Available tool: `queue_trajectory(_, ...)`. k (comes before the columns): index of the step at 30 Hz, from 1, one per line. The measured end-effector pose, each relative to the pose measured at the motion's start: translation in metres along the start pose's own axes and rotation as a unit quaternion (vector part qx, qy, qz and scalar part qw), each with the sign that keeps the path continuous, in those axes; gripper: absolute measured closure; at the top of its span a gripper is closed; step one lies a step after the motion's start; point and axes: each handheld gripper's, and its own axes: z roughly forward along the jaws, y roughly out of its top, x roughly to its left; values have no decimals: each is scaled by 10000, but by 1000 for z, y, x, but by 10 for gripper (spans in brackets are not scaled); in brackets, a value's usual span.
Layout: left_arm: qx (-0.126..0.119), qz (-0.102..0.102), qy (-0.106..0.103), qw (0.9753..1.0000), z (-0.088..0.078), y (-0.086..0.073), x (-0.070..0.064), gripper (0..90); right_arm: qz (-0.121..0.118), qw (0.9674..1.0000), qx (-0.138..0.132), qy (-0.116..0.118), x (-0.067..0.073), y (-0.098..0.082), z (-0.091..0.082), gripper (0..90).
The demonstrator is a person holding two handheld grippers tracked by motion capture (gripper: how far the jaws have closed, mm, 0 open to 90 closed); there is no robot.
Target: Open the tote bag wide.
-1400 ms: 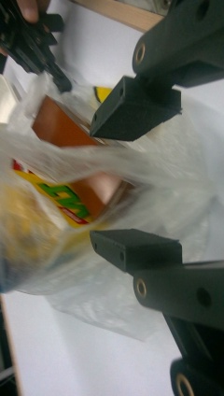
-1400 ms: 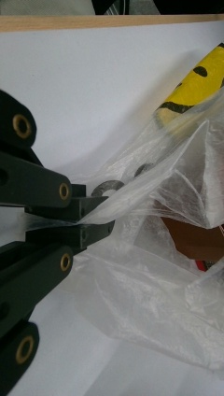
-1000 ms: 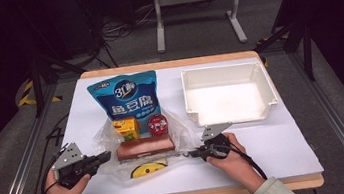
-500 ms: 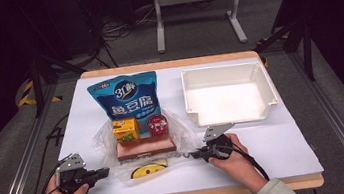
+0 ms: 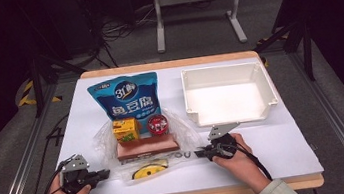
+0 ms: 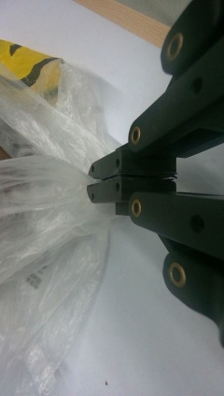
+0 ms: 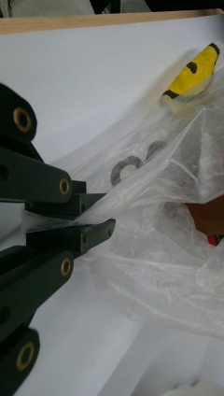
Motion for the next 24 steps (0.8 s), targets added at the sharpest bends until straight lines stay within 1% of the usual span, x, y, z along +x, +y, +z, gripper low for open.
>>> queue_trajectory(1, 0, 0, 0, 10000, 0, 0, 0, 886, 29, 10000, -29, 14, -1, 0, -1, 817)
queue_trajectory(2, 0, 73, 21, 10000, 0, 1, 0, 885, 25, 10000, -71, 48, -1, 0, -2, 789)
queue_trajectory(3, 0, 73, 21, 10000, 0, 1, 0, 886, 28, 9999, -94, 52, -1, 1, -3, 759)
queue_trajectory(4, -20, 78, -30, 10000, 1, 1, -2, 886, 28, 9998, -156, 73, 0, 2, -4, 705)
queue_trajectory(5, -46, 125, -76, 9999, 0, 2, -2, 888, 32, 9997, -219, 117, 0, 4, -6, 663)
queue_trajectory(7, -53, 133, -108, 9998, -1, 2, -3, 892, -20, 9993, -312, 197, 2, 7, -10, 575)
queue_trajectory(8, -53, 133, -108, 9998, -1, 2, -3, 893, -20, 9993, -312, 197, 2, 7, -10, 575)
queue_trajectory(9, -73, 174, -118, 9998, -1, 3, -3, 893, -63, 9989, -415, 198, 3, 9, -12, 524)
queue_trajectory(10, -66, 175, -119, 9998, -1, 3, -3, 893, -99, 9980, -587, 220, 4, 12, -17, 447)
queue_trajectory(11, -67, 159, -123, 9998, -1, 3, -4, 893, -87, 9973, -675, 281, 5, 14, -19, 393)
queue_trajectory(12, -61, 188, -109, 9997, 0, 3, -3, 893, -98, 9963, -770, 382, 7, 17, -22, 338)
queue_trajectory(14, -65, 186, -101, 9998, 0, 3, -4, 894, -168, 9944, -939, 456, 10, 23, -27, 312)
queue_trajectory(16, -75, 197, -103, 9997, 0, 3, -3, 894, -239, 9914, -1136, 611, 14, 30, -32, 298)
queue_trajectory(17, -60, 171, -120, 9998, -1, 3, -3, 894, -280, 9896, -1232, 690, 16, 34, -34, 295)
queue_trajectory(18, -52, 173, -116, 9998, -1, 3, -3, 895, -332, 9878, -1322, 746, 19, 39, -36, 291)
queue_trajectory(19, -68, 197, -111, 9997, 0, 4, -3, 895, -367, 9868, -1371, 779, 21, 43, -37, 285)
queue_trajectory(22, -83, 200, -104, 9997, 0, 4, -4, 895, -476, 9838, -1579, 708, 26, 59, -40, 272)
queue_trajectory(24, -85, 208, -101, 9997, 0, 4, -4, 895, -463, 9827, -1704, 561, 27, 68, -39, 256)
